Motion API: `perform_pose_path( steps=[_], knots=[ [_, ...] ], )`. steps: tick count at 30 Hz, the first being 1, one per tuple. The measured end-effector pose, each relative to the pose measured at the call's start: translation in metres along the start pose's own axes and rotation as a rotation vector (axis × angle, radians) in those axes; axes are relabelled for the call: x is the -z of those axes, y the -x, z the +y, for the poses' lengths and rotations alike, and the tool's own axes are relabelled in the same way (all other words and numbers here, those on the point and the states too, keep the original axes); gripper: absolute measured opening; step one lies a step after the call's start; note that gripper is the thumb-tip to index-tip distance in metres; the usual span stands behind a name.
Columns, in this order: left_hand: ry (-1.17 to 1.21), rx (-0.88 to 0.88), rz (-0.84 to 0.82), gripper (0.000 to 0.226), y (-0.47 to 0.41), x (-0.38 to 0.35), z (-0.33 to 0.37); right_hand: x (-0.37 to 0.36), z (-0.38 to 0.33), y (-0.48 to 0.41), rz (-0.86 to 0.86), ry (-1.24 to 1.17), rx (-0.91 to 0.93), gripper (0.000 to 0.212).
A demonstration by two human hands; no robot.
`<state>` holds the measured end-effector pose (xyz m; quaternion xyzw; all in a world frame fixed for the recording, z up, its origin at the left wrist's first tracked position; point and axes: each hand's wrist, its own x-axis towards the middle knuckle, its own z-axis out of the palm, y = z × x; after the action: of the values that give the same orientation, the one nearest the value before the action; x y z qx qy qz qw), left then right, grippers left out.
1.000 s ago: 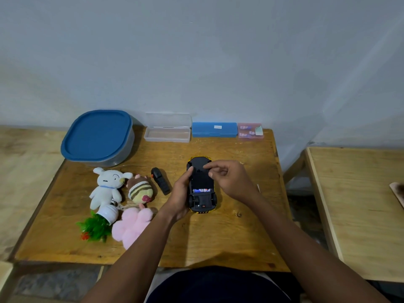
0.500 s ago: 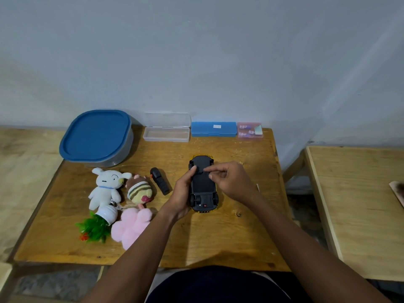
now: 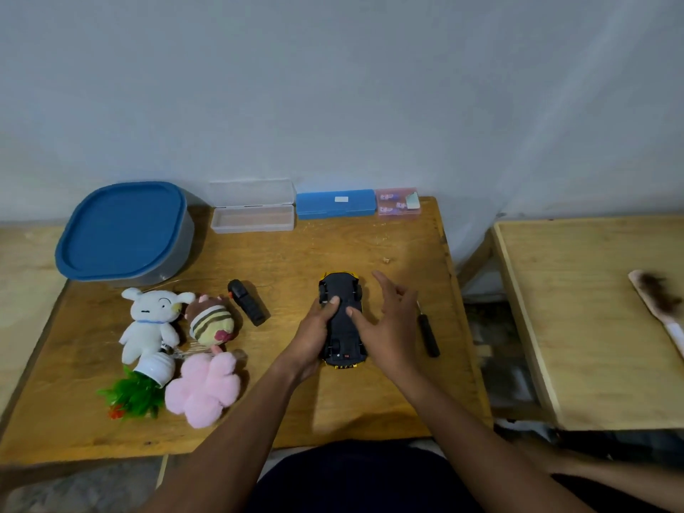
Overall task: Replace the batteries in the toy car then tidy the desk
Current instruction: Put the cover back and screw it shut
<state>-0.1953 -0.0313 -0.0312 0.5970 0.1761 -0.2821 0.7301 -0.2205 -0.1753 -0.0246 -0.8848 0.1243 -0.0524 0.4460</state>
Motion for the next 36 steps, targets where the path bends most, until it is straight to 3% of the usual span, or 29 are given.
perform_pose_path(
  steps=[4, 11, 18, 29, 36],
  knots=[
    [-0.022, 0.036, -0.001, 0.04, -0.004, -0.013, -0.01, 0.007, 0.026, 0.004, 0.053, 0.005, -0.09, 0.066],
    [-0.042, 0.097, -0.009, 0.04, -0.016, -0.03, -0.016, 0.028, 0.062, -0.005, 0.149, 0.157, -0.232, 0.032],
    [-0.061, 0.121, -0.025, 0.041, -0.022, -0.036, -0.019, 0.042, 0.08, -0.017, 0.101, 0.469, -0.162, 0.017],
    [-0.044, 0.145, -0.025, 0.043, -0.026, -0.035, -0.02, 0.04, 0.085, -0.017, 0.099, 0.576, -0.074, 0.004],
    [-0.034, 0.165, -0.032, 0.037, -0.028, -0.033, -0.019, 0.042, 0.088, -0.019, 0.062, 0.581, 0.034, 0.011]
  ],
)
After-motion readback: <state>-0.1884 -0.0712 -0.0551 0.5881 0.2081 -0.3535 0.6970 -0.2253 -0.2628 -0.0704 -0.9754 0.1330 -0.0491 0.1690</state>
